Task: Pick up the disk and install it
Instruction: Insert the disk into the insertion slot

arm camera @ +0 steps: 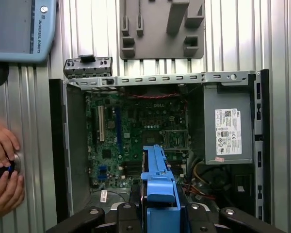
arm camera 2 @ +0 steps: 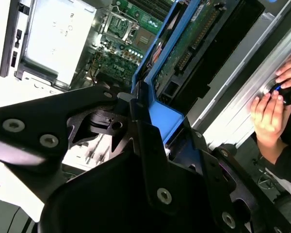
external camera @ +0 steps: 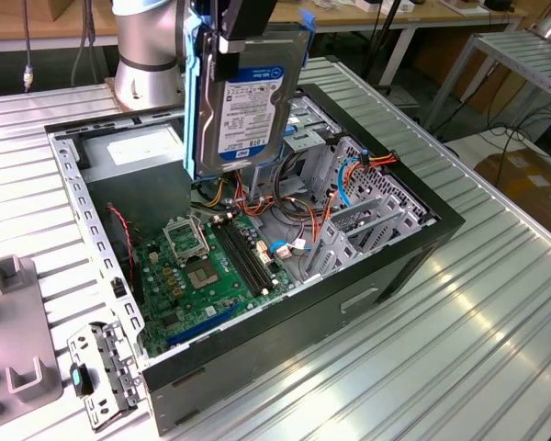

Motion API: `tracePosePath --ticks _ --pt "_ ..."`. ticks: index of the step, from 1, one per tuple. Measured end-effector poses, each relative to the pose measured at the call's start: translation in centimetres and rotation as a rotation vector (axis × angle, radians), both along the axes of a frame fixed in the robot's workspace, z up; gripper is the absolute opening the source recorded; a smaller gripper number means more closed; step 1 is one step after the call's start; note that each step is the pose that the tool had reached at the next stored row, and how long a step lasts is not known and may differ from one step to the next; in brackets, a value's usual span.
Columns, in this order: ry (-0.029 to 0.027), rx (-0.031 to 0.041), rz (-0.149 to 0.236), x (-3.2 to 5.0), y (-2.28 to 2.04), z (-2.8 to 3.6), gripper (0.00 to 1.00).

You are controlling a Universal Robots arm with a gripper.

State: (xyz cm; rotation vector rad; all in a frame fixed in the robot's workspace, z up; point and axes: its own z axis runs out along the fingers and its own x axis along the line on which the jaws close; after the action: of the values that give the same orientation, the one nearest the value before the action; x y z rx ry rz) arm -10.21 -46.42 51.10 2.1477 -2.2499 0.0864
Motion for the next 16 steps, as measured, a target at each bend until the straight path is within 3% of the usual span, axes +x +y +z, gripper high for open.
tracePosePath --ticks 2,4,11,14,16 --pt "0.0000 -0.0011 0.000 0.28 -0.29 -0.01 0.37" --pt "0.0000 -0.0022 0.000 1.08 -0.55 -0.01 0.37" --pt "0.0001 -0.0025 0.000 3.28 -0.93 -0.03 0.37" --pt "0.0001 -0.0027 0.000 3.73 -1.32 -0.03 0.37" --pt "0.0001 -0.0034 0.000 3.95 -1.83 -0.05 0.37"
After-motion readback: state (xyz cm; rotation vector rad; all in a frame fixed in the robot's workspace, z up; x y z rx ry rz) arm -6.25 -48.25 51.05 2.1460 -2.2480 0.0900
